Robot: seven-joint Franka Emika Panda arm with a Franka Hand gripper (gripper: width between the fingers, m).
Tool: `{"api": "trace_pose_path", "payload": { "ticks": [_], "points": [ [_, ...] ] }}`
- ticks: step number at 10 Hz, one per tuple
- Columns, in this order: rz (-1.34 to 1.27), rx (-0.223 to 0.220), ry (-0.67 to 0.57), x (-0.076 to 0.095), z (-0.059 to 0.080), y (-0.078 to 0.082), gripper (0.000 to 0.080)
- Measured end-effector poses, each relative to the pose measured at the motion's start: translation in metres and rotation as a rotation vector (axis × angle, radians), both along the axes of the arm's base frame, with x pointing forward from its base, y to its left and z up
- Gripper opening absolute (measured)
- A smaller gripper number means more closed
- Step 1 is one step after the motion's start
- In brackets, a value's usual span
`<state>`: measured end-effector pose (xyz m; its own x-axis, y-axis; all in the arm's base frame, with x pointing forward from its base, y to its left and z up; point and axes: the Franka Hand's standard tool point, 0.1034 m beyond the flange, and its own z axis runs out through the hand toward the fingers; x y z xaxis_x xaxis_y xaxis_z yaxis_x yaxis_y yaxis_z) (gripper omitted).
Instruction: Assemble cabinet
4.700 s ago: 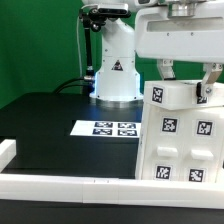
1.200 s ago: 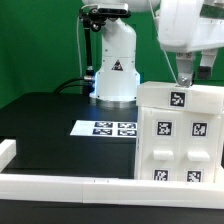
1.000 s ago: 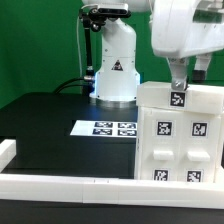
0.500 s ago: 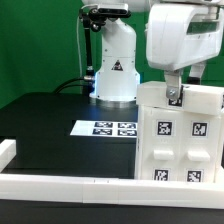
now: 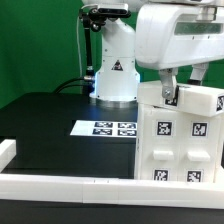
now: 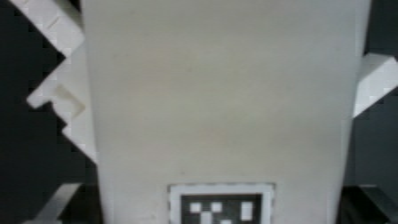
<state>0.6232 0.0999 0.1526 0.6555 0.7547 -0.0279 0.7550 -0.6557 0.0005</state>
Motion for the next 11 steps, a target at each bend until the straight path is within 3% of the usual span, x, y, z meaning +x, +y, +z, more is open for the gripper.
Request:
{"api": "trace_pose_path", "payload": {
  "ticks": [4,6,9,11],
  "points": [
    [-0.616,0.015,0.008,-0.0018,0.0004,0.0010,0.0552],
    [-0.828,0.042,0.018,-0.0009,-0.0001,0.0014,0.0553],
    [-1.008,0.038,0.021,-0.0009,-0.0003,0.0019,0.0553],
    [-1.276,0.039,0.022,-0.0020,-0.0002,-0.0014,0.0553]
  ]
}}
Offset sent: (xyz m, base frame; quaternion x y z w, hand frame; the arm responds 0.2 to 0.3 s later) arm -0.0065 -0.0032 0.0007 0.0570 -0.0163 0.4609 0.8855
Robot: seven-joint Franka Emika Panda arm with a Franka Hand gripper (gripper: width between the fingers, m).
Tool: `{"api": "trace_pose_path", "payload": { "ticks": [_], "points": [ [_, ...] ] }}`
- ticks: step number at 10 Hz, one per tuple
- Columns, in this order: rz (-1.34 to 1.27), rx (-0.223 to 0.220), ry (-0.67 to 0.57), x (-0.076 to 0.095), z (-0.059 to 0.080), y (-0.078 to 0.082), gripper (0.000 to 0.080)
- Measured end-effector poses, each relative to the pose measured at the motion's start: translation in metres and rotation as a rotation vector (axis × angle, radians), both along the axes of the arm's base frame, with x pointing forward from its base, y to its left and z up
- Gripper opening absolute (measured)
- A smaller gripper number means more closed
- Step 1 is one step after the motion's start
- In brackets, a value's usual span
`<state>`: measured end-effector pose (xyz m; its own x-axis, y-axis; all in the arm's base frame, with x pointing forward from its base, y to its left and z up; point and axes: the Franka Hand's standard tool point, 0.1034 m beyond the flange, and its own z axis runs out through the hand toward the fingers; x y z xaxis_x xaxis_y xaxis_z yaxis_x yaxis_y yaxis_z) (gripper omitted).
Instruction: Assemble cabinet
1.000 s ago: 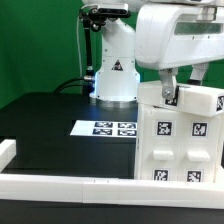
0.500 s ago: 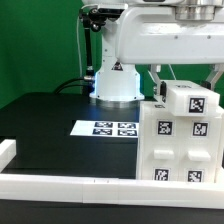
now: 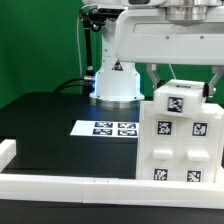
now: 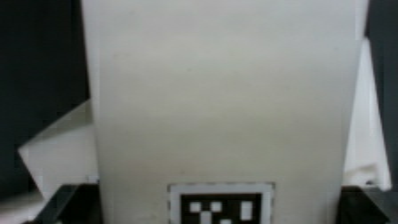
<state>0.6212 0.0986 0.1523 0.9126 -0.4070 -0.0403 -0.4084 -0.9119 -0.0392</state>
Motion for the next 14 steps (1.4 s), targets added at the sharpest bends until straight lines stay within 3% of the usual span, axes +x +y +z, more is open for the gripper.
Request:
{"api": "trace_pose_path", "payload": {
  "ticks": [3,7,11,14],
  "points": [
    [-0.444,0.063,-0.020,0.0022,0.0001,0.0007,0.0553],
    [-0.704,0.067,0.004,0.0021,-0.0002,0.0008,0.0553],
    [-1.202,0.127,0.077,0.0032,0.0005,0.0005,0.0553],
    [-1.244,0.131,0.075,0.0047,0.0009,0.0012,0.0554]
  ]
}}
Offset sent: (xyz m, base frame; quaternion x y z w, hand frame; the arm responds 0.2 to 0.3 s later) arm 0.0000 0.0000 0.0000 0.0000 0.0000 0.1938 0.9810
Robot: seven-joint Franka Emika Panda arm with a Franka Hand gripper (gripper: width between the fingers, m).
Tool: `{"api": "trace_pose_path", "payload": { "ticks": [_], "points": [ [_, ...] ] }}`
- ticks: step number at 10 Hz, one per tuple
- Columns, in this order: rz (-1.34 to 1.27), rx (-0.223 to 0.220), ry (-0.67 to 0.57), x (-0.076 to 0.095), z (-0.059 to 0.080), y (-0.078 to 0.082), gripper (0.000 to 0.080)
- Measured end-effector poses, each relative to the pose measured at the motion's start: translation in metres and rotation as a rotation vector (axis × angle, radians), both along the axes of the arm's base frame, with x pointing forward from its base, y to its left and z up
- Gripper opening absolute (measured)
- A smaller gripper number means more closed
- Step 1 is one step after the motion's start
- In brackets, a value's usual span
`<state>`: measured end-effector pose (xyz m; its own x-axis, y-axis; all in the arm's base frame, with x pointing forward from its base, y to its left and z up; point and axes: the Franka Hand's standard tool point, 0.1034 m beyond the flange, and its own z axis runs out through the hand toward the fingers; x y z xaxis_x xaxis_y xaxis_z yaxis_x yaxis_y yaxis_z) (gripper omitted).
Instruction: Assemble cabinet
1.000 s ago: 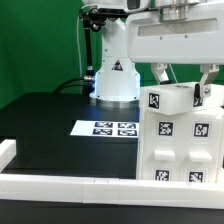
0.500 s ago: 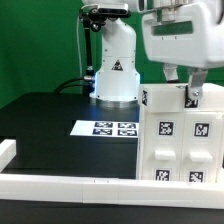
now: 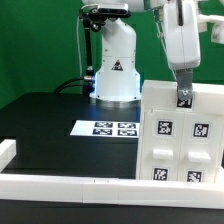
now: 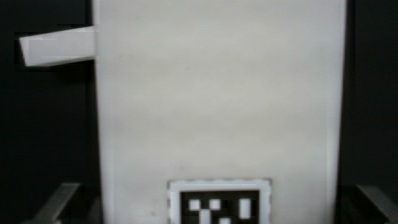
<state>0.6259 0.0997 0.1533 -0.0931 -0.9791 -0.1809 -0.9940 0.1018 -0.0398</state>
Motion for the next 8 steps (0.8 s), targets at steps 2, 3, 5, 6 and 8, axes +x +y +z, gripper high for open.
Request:
{"api": "trace_pose_path", "payload": {
  "ticks": [2,3,5,6,8],
  "points": [
    [0.004,0.000,0.000,0.000,0.000,0.001,0.0631],
    [0.007,0.000,-0.001,0.000,0.000,0.002,0.0631],
    [0.013,0.004,-0.021,0.002,0.012,0.005,0.0646],
    [0.013,0.011,-0.037,0.004,0.024,0.006,0.0649],
    [0.016,0.014,-0.045,0.006,0.028,0.007,0.0649]
  ]
}}
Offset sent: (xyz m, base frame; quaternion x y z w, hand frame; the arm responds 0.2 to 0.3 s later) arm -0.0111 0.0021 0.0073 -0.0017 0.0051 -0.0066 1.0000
